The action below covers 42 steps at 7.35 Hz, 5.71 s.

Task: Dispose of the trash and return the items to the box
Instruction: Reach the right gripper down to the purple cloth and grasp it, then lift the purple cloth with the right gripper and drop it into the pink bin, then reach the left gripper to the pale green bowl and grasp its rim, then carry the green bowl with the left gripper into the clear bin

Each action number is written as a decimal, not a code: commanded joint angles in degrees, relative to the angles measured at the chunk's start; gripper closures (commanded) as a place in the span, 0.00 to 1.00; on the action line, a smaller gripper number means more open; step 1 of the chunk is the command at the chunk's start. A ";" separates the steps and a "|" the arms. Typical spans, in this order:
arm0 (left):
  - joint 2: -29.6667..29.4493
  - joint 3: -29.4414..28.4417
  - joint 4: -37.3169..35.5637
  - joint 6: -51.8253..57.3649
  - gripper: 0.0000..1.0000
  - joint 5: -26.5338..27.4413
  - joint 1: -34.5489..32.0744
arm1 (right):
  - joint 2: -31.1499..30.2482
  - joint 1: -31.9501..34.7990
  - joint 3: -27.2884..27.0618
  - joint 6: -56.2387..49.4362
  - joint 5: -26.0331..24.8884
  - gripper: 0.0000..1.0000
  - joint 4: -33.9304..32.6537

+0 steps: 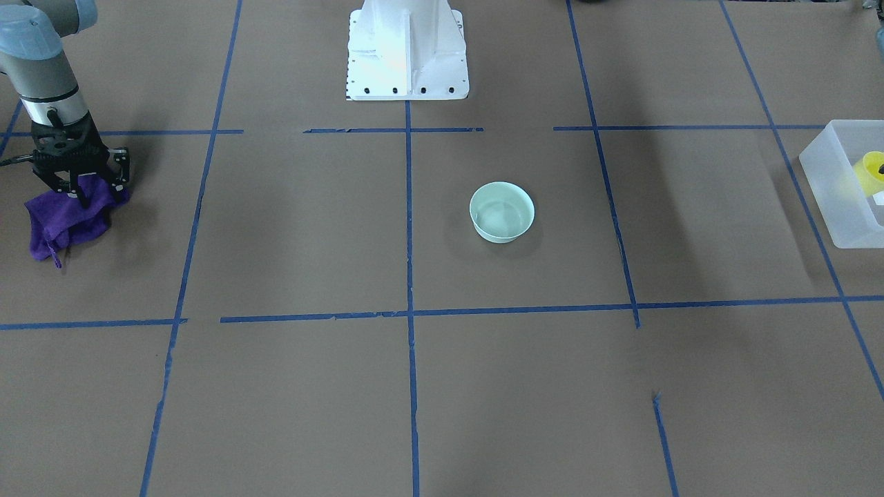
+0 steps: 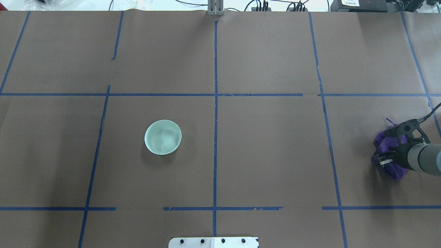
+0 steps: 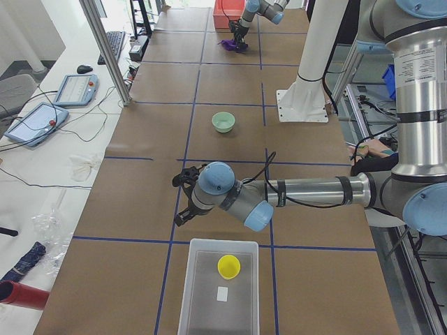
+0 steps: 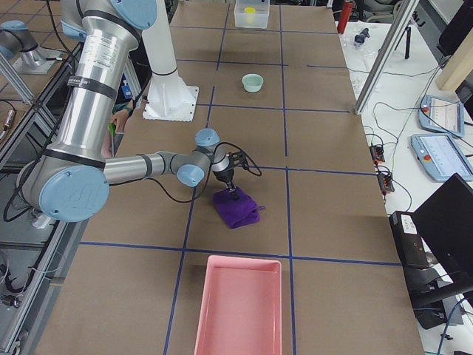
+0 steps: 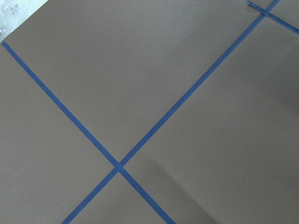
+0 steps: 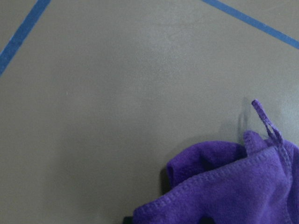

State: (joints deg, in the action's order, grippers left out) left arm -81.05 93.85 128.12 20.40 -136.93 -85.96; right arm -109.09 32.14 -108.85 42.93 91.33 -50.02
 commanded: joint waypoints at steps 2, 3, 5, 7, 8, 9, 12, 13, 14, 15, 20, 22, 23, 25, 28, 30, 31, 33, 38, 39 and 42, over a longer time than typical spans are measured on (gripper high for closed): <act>0.01 -0.16 0.02 -0.10 0.00 0.00 0.00 | -0.95 1.43 -0.13 -8.53 0.25 1.00 -0.61; 0.01 -0.16 0.02 -0.10 0.00 0.00 0.00 | -1.56 3.53 -0.05 -11.87 1.04 1.00 -0.61; -0.16 -0.16 -0.07 -0.10 0.00 0.00 0.00 | -2.18 18.22 -0.40 -26.04 12.74 1.00 -0.69; -0.16 -0.07 -0.07 -0.19 0.00 0.00 0.00 | -0.61 40.88 -0.92 -46.77 29.72 1.00 -10.83; -0.16 0.36 0.02 -3.15 0.00 0.00 0.00 | 2.36 49.60 -0.93 -58.28 35.09 1.00 -20.20; -0.16 0.45 0.11 -4.66 0.00 0.17 0.00 | 8.13 57.69 -0.75 -71.18 36.54 1.00 -32.82; -0.25 1.41 0.11 -6.24 0.00 0.17 0.09 | 21.45 74.26 11.83 -102.70 35.68 1.00 -52.29; -0.34 2.12 0.11 -7.99 0.00 0.44 0.26 | 23.37 76.39 19.39 -107.74 35.59 1.00 -49.76; -1.30 2.47 0.11 -9.84 0.00 1.57 0.35 | 21.57 76.76 25.56 -107.44 35.59 0.80 -44.34; -1.92 2.65 0.11 -12.20 0.00 1.76 0.52 | 19.20 76.76 29.18 -103.26 36.81 0.01 -39.68; -4.71 16.97 -0.07 -54.60 0.00 10.00 20.27 | 9.33 70.72 27.11 -54.49 47.81 0.00 -12.06; -8.23 21.43 -3.98 -73.83 0.00 18.93 33.24 | 7.76 69.64 27.11 -53.91 47.89 0.00 -7.84; -12.95 23.55 -12.11 -78.80 0.00 23.07 37.49 | 7.23 69.64 27.11 -53.91 48.07 0.00 -7.12; -21.84 23.40 -23.68 -86.21 0.00 29.77 45.93 | 6.87 69.64 26.94 -53.82 48.07 0.00 -7.02; -28.10 12.97 -23.45 -105.88 0.23 39.28 56.23 | 6.87 69.38 24.92 -51.37 48.07 0.00 -7.11; -28.73 10.48 -23.27 -109.17 0.33 41.91 59.67 | 7.22 68.50 23.78 -50.49 47.90 0.00 -7.28; -28.64 10.21 -23.27 -109.09 0.36 41.92 59.85 | 7.22 66.59 21.86 -49.96 47.55 0.00 -7.98; -28.73 10.56 -23.18 -108.56 0.94 41.66 59.85 | 7.66 61.57 17.22 -48.11 46.76 0.00 -14.52; -26.53 22.32 -27.90 -84.73 1.00 29.40 45.60 | 9.69 57.62 2.15 -49.33 37.54 0.00 -36.46; -25.66 25.38 -32.80 -76.39 1.00 26.05 40.83 | 9.94 57.43 2.67 -49.34 38.31 0.00 -40.82; -11.64 28.33 -34.78 -34.99 1.00 17.52 18.81 | 17.59 57.95 0.49 -49.34 45.00 0.00 -66.68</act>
State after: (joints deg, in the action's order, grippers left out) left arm -98.89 122.06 93.85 -34.75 -115.03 -56.64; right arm -93.85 89.75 -107.00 -6.27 135.24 -109.29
